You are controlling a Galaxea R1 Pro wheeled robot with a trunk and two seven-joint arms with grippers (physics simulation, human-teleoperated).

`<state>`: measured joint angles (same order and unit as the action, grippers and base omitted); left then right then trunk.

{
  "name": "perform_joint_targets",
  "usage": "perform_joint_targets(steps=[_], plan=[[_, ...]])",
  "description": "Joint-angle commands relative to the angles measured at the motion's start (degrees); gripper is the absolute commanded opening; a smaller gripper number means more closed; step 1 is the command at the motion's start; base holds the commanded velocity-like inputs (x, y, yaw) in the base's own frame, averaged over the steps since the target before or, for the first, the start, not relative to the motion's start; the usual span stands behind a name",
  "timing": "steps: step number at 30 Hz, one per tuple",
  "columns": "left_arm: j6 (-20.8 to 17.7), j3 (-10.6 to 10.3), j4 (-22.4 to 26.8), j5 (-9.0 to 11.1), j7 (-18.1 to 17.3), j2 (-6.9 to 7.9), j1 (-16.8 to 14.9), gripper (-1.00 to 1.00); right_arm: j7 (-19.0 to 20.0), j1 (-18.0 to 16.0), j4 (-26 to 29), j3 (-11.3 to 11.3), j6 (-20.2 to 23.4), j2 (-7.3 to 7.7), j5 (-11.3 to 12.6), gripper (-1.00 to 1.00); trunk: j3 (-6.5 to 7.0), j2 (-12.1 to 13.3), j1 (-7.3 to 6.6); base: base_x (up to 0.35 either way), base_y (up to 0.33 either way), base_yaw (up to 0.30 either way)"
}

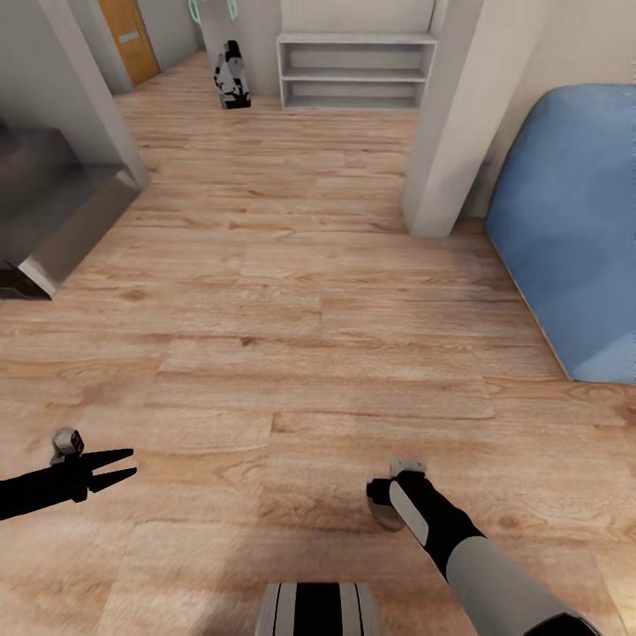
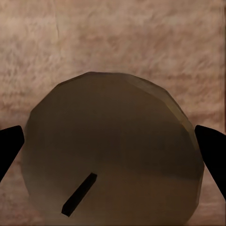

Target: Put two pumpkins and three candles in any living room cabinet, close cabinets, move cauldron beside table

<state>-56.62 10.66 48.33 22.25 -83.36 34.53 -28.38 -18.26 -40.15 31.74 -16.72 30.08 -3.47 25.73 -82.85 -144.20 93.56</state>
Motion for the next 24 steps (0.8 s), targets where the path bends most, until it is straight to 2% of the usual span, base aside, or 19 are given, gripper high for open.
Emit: perform_joint_targets(steps=[1,20,22,24], plan=[[-0.60,-0.01,0.01,0.07,-0.14,0.02,-0.01,1.00,-0.54,-0.02,0.07,-0.33,0.16,0.04,0.64,-1.00,0.19,0.00,-0.03,0.000,0.000,0.000],[-0.68,-0.03,0.01,-0.05,0.72,0.02,-0.01,1.00,-0.54,-0.02,0.66,-0.38,0.16,-0.26,0.66,-1.00,4.40,0.26,-0.52,0.000,0.000,0.000],[-0.74,-0.04,0.01,-0.44,2.40,0.02,-0.01,1.00,-0.51,-0.02,0.66,-0.35,0.16,-0.29,0.69,-1.00,4.84,0.28,-0.57,0.000,0.000,0.000],[-0.76,-0.01,0.01,-0.87,6.48,0.02,-0.01,1.00,-0.52,-0.02,0.68,-0.34,0.16,-0.31,0.70,-1.00,5.29,0.31,-0.62,0.000,0.000,0.000]])
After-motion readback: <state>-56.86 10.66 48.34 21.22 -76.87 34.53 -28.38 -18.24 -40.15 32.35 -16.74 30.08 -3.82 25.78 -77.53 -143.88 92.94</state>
